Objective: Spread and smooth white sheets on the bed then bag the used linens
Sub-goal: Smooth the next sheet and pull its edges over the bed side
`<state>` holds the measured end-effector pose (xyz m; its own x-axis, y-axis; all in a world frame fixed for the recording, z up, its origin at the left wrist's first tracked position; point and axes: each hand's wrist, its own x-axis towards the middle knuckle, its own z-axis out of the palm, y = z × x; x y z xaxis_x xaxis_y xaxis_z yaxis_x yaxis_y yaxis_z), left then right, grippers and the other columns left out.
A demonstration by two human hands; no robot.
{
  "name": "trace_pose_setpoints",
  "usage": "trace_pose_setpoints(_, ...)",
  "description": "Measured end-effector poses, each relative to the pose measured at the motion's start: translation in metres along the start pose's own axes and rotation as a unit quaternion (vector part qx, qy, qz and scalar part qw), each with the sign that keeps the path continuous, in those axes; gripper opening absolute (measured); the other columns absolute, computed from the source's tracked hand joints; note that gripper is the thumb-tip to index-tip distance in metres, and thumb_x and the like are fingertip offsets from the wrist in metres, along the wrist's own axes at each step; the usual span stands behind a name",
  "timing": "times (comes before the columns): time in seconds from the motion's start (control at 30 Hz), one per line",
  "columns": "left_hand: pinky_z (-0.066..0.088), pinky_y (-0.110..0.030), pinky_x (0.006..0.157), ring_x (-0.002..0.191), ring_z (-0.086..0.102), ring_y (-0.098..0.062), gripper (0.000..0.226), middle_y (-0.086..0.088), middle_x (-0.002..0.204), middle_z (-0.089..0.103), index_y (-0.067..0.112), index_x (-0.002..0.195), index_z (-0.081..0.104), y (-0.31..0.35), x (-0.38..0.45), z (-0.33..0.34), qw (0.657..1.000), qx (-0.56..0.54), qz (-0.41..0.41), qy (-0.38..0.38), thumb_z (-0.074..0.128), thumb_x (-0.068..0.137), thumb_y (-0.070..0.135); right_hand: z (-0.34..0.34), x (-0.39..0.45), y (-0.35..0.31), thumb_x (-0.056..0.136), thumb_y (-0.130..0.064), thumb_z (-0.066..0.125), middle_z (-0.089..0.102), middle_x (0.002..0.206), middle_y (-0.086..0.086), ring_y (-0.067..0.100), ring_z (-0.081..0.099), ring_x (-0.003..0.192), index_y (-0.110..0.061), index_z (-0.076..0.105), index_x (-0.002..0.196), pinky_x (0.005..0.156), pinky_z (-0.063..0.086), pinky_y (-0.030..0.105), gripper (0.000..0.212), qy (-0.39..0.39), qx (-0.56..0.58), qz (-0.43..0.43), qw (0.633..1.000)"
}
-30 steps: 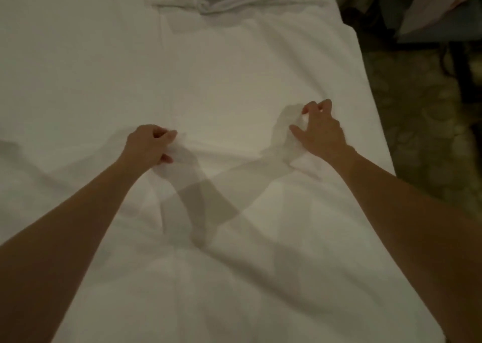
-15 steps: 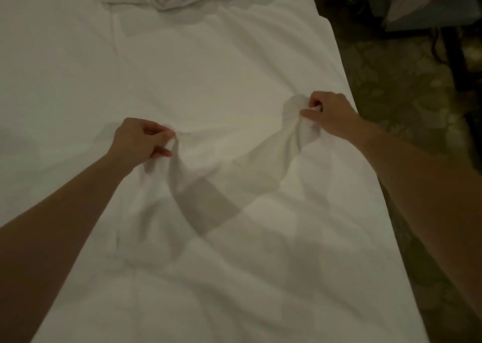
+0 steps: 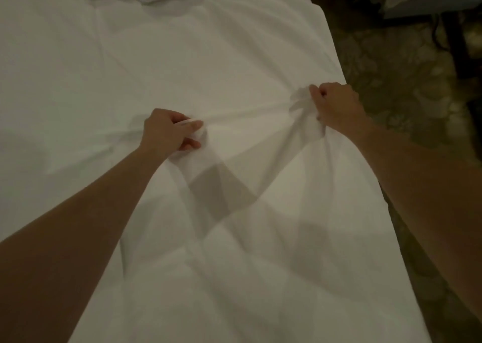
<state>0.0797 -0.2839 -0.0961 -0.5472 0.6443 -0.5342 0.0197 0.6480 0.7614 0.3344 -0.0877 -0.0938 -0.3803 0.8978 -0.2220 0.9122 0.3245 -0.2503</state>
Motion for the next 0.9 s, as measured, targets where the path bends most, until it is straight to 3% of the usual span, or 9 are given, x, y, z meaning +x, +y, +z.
trace_pose_setpoints(0.1, 0.053, -0.017, 0.046, 0.042, 0.063, -0.007, 0.016, 0.005, 0.048, 0.062, 0.008, 0.074, 0.066, 0.001, 0.004, 0.006, 1.0, -0.014, 0.0, 0.027, 0.075, 0.084, 0.016, -0.003, 0.004, 0.007, 0.104, -0.029, 0.033, 0.062, 0.088, 0.017, 0.033, 0.06, 0.088, -0.001, 0.062, 0.092, 0.082, 0.044, 0.039, 0.041, 0.026, -0.04, -0.023, 0.999)
trace_pose_setpoints(0.27, 0.058, -0.023, 0.057, 0.047, 0.066, -0.011, 0.013, -0.004, 0.071, 0.066, 0.009, 0.082, 0.068, 0.006, 0.004, 0.019, 1.0, 0.002, 0.013, 0.015, 0.076, 0.083, 0.018, -0.016, 0.023, 0.015, 0.103, -0.028, 0.042, 0.064, 0.096, 0.019, 0.021, 0.053, 0.08, 0.002, 0.065, 0.102, 0.077, 0.043, 0.028, 0.037, 0.048, -0.045, -0.02, 0.998)
trace_pose_setpoints(0.37, 0.058, -0.021, 0.055, 0.047, 0.066, -0.009, 0.014, -0.006, 0.065, 0.064, 0.01, 0.075, 0.066, 0.014, 0.007, 0.036, 0.999, 0.007, 0.04, -0.009, 0.075, 0.084, 0.014, -0.014, 0.026, 0.028, 0.103, -0.028, 0.041, 0.06, 0.109, 0.02, 0.03, 0.058, 0.1, 0.001, 0.059, 0.111, 0.087, 0.044, 0.034, 0.035, 0.03, -0.049, 0.007, 0.998)
trace_pose_setpoints(0.47, 0.056, -0.017, 0.062, 0.054, 0.068, -0.004, 0.008, 0.006, 0.059, 0.066, 0.006, 0.086, 0.069, 0.008, 0.01, 0.052, 0.998, -0.019, 0.051, 0.041, 0.073, 0.084, 0.012, -0.006, 0.016, 0.028, 0.102, -0.032, 0.04, 0.039, 0.143, 0.019, 0.035, 0.037, 0.131, -0.006, 0.042, 0.136, 0.108, 0.031, 0.046, 0.043, 0.057, -0.081, 0.033, 0.994)
trace_pose_setpoints(0.57, 0.055, -0.023, 0.082, 0.072, 0.066, 0.003, 0.029, 0.003, 0.095, 0.067, 0.011, 0.113, 0.061, 0.004, -0.003, 0.069, 0.991, -0.054, 0.114, 0.036, 0.068, 0.086, 0.004, 0.025, -0.021, -0.014, 0.102, -0.037, 0.032, 0.011, 0.161, 0.009, 0.029, 0.008, 0.149, -0.017, 0.018, 0.154, 0.115, 0.004, 0.054, 0.057, 0.064, -0.098, -0.042, 0.992)
trace_pose_setpoints(0.63, 0.045, -0.029, 0.101, 0.103, 0.062, -0.006, 0.051, -0.006, 0.135, 0.05, 0.008, 0.138, 0.043, 0.005, -0.023, 0.077, 0.978, -0.061, 0.198, 0.0, 0.061, 0.09, 0.006, 0.058, -0.063, -0.06, 0.098, -0.041, 0.023, 0.01, 0.162, 0.006, 0.027, 0.007, 0.149, -0.021, 0.016, 0.154, 0.114, 0.004, 0.057, 0.06, 0.033, -0.079, -0.139, 0.987)
trace_pose_setpoints(0.7, 0.023, -0.031, 0.115, 0.139, 0.034, -0.014, 0.059, -0.008, 0.157, 0.024, 0.014, 0.149, 0.026, -0.008, -0.042, 0.075, 0.957, 0.071, 0.281, -0.014, 0.049, 0.095, 0.022, 0.085, -0.101, -0.091, 0.094, -0.045, 0.017, 0.01, 0.162, 0.005, 0.027, 0.007, 0.149, -0.023, 0.017, 0.154, 0.113, 0.005, 0.058, 0.064, -0.024, -0.092, -0.225, 0.97)
trace_pose_setpoints(0.77, 0.009, -0.051, 0.116, 0.149, 0.007, -0.014, 0.059, -0.001, 0.163, 0.006, 0.025, 0.153, 0.015, -0.038, -0.061, 0.056, 0.932, 0.23, 0.279, -0.001, 0.034, 0.098, 0.037, 0.095, -0.11, -0.088, 0.095, -0.048, 0.019, 0.015, 0.161, 0.004, 0.026, 0.011, 0.149, -0.026, 0.022, 0.153, 0.113, 0.008, 0.057, 0.062, -0.043, -0.098, -0.227, 0.968)
trace_pose_setpoints(0.9, 0.008, -0.072, 0.106, 0.149, 0.002, -0.022, 0.064, -0.003, 0.163, 0.004, 0.027, 0.154, 0.014, -0.124, -0.1, -0.017, 0.883, 0.429, 0.187, 0.042, 0.019, 0.094, 0.05, 0.079, -0.084, -0.055, 0.091, -0.052, 0.02, 0.021, 0.16, 0.003, 0.028, 0.019, 0.147, -0.027, 0.027, 0.151, 0.111, 0.016, 0.06, 0.065, -0.028, -0.124, -0.121, 0.984)
